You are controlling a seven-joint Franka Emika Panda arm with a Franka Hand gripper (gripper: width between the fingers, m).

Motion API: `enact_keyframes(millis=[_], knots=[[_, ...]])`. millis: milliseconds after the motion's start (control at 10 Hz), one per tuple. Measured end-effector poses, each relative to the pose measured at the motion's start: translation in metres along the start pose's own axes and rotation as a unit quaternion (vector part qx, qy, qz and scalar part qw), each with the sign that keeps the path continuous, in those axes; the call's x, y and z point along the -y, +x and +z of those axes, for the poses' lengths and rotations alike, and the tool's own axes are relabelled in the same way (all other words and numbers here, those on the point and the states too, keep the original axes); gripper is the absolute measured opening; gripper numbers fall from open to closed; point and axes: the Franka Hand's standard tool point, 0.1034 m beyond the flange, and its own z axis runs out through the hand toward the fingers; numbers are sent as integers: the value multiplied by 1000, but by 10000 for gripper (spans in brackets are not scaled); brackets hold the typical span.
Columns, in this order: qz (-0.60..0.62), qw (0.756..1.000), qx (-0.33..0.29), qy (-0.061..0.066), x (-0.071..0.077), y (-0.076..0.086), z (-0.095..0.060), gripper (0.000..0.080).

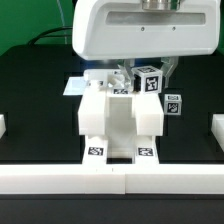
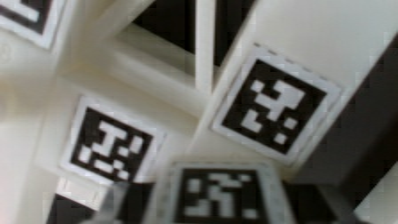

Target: Assemble chair

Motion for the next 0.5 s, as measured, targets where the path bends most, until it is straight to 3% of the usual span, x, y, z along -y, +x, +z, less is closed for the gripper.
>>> enact_keyframes(millis=[500], knots=[[72,997,0,1,-1,-1,0,269]])
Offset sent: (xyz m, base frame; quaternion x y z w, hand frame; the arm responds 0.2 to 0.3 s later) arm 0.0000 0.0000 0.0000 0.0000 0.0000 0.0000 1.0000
